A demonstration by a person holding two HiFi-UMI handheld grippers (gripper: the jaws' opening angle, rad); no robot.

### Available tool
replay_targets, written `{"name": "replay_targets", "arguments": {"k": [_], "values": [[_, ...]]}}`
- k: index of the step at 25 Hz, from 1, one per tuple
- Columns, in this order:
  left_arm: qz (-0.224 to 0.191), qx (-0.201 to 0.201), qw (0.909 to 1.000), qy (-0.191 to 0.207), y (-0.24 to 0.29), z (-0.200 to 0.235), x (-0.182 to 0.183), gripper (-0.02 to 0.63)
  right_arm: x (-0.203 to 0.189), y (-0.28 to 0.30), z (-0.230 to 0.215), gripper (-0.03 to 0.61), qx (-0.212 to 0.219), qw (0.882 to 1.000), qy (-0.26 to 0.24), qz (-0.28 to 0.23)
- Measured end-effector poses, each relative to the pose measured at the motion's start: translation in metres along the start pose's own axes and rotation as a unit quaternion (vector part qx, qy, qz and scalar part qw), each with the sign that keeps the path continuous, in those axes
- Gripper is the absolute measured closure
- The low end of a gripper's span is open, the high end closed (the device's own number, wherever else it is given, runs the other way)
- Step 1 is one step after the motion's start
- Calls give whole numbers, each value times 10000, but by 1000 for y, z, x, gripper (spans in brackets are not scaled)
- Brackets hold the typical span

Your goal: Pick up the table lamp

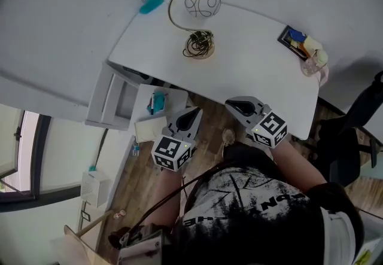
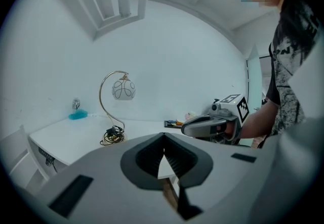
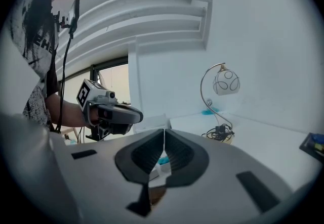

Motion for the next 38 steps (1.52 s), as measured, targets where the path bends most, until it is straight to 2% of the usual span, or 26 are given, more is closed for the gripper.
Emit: {"name": "replay_targets", "arguments": {"k": [9, 17, 26, 38], "values": [[19, 143, 9999, -92, 44, 45, 27, 598, 21, 27, -66, 558, -34, 9999, 49, -85], [34, 189, 9998, -3, 86, 73, 49, 598, 29, 46, -117, 558, -12, 9998, 139, -166], [96, 319, 9994, -51, 109, 96, 51, 598, 31, 58, -148, 558, 43, 9998, 157, -148], [52, 25, 10000, 22, 142, 143, 66, 598, 29, 77, -176, 558, -406, 9987, 294, -99]]}}
Point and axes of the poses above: the fingertips, and each gripper's own axes: y forward along the fingers, z to its left, x out of its top, the point moved 7 cm from there along -y, backward along the fingers, and after that the axes turned 3 degrees about x, right-handed, at the moved point
